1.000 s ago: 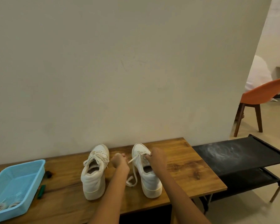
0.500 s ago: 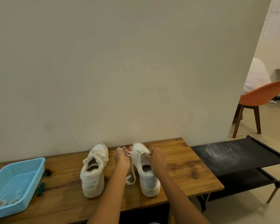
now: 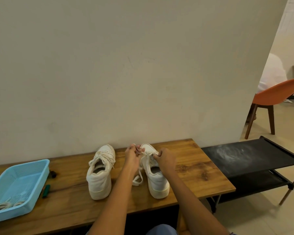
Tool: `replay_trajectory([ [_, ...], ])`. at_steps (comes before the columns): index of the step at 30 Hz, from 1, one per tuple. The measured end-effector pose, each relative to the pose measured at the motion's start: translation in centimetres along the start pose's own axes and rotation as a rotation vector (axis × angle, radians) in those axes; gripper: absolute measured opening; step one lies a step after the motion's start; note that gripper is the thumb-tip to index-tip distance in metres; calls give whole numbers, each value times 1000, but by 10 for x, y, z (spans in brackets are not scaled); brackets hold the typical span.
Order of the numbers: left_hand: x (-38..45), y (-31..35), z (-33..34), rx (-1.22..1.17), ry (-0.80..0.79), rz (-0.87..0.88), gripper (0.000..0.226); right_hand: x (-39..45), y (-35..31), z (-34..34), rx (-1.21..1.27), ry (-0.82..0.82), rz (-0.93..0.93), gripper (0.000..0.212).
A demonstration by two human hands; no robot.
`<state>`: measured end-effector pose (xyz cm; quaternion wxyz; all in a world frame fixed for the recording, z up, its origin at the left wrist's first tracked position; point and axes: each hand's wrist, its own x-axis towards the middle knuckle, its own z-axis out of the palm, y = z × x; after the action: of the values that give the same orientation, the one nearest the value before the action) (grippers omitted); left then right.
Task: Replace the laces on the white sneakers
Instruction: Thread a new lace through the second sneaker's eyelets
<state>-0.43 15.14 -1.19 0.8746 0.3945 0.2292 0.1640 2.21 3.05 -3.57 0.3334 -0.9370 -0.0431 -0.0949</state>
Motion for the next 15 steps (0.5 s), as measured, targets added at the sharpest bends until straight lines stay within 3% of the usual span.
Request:
replay_trajectory([
  [2,6,6,-3,95,79,-8,33,-1,0,0,3,1,-4,25],
  [6,4,-16,-33,964,187,166,28,0,0,0,3,5,-6,25],
  [9,-1,-41,-61,1413,95,126,30,0,0,1,-1,3,10,25],
  [12,-2,-43,-62,1638,28,6,19,1,0,1,4,2,14,25],
  [15,0,-37,-49,1710,-2,74,20,1,1,2,9,-4,9,25],
])
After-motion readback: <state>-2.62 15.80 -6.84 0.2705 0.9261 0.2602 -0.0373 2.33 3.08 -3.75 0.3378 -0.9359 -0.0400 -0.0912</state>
